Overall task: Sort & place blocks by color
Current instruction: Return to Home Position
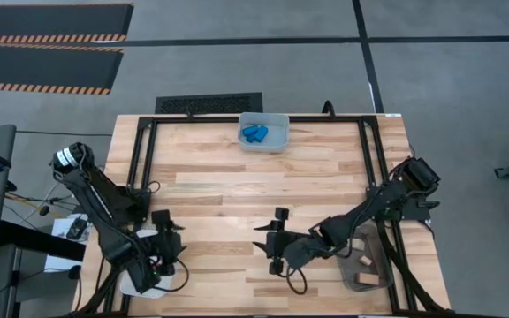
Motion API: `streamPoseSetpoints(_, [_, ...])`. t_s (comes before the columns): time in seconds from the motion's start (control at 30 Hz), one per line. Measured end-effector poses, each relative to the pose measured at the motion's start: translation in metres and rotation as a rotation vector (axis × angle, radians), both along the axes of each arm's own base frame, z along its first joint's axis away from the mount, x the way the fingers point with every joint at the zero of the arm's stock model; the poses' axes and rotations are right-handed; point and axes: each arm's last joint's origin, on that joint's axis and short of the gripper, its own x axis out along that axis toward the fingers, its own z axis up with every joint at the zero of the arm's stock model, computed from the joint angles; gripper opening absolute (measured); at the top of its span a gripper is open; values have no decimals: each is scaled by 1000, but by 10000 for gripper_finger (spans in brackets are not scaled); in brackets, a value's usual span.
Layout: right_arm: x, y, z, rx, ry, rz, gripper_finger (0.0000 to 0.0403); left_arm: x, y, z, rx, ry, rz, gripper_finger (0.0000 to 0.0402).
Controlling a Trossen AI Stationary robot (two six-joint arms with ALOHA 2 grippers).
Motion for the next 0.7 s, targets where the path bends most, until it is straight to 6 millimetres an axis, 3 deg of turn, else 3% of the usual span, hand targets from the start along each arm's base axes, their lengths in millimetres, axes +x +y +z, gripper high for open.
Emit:
streamPoseSetpoints(0.2, [7,-18,-10,79,-5,57,205,25,9,-8,80,-117,-31,245])
streamPoseSetpoints(0.47, [2,-40,-35,235,-125,212,205,66,31,-39,18,-237,-122,245])
streamPoseSetpoints(0.7, [-33,-70,-18,193,-179,204,205,94,69,-41,48,-322,-130,245])
